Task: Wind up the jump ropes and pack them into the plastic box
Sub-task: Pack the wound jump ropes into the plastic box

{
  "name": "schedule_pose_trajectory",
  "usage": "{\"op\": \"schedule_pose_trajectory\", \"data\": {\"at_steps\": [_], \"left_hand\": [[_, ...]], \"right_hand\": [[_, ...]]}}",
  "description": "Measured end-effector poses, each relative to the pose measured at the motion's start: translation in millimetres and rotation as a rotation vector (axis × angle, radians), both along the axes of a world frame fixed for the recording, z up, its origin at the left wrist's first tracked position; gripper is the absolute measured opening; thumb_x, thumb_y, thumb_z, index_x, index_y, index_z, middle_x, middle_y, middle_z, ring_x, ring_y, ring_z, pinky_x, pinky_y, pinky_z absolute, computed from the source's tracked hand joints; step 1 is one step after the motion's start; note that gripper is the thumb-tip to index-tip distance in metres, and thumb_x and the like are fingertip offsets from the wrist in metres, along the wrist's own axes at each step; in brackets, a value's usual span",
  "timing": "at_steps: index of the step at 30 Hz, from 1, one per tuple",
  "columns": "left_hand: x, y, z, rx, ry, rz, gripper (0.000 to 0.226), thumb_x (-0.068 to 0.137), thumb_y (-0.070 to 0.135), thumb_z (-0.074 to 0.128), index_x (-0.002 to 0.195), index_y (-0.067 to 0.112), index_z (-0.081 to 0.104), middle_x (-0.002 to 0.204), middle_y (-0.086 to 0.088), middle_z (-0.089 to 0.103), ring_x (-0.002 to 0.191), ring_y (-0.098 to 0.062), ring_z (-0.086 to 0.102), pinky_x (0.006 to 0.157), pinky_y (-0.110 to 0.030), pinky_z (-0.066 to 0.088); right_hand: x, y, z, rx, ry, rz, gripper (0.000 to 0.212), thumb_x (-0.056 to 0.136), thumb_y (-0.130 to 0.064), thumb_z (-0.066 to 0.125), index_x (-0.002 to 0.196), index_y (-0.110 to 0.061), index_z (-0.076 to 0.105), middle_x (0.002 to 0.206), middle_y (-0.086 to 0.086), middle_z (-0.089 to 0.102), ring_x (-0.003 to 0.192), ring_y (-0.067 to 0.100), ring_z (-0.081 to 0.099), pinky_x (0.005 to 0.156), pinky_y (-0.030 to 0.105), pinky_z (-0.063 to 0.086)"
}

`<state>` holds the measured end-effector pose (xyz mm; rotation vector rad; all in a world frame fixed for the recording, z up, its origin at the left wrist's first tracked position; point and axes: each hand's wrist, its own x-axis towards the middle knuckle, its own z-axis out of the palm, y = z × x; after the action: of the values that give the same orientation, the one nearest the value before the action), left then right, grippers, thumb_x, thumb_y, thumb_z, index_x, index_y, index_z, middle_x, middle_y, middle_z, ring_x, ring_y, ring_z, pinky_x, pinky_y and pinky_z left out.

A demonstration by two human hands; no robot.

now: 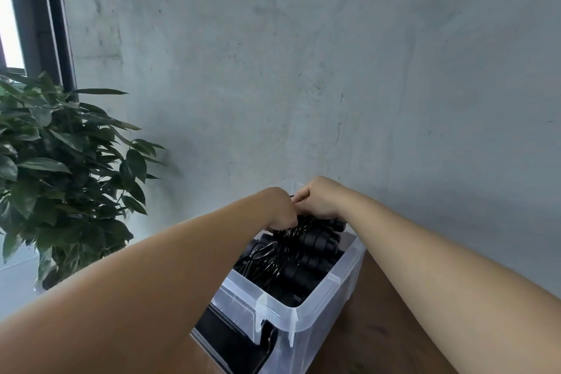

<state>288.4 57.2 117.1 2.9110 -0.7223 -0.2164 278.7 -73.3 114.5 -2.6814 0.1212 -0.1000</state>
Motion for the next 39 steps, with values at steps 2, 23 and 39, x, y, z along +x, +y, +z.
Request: {"op": "schedule_pose_trajectory", "data": {"at_steps": [2,23,39], "left_hand": [[6.2,-1.1,-1.9,0.003,0.011,-0.005,0.039,0.099,0.032,0.049,0.122,0.003,0.062,0.121,-0.014,0.065,0.088,-0.021,0.052,0.063,-0.027,0.038],[-131.4,-66.6,23.7,-0.597,-0.173,-0.129,0.033,0.096,0.036,0.052,0.082,0.007,0.059,0.074,-0.007,0.052,0.07,-0.023,0.048,0.059,-0.029,0.037],[-288.3,-122.0,-117.3,-0.32,0.661,-0.022,0.044,0.099,0.042,0.049,0.126,0.007,0.056,0.117,-0.013,0.065,0.096,-0.024,0.067,0.081,-0.037,0.058]], "right_hand": [[2.5,-1.6,-3.4,0.02,-0.004,0.008,0.019,0.085,-0.034,0.074,0.104,-0.029,0.076,0.112,-0.008,0.071,0.096,0.01,0.059,0.08,0.022,0.042],[-172.1,-60.3,20.2,0.442,-0.33,-0.399,0.026,0.084,-0.031,0.059,0.065,-0.013,0.059,0.06,0.005,0.048,0.046,0.02,0.037,0.042,0.02,0.026],[-372.2,-122.3,-125.0,0.704,0.276,-0.68,0.055,0.102,-0.041,0.046,0.134,0.003,0.045,0.098,0.019,0.061,0.068,0.024,0.066,0.054,0.033,0.057]]}}
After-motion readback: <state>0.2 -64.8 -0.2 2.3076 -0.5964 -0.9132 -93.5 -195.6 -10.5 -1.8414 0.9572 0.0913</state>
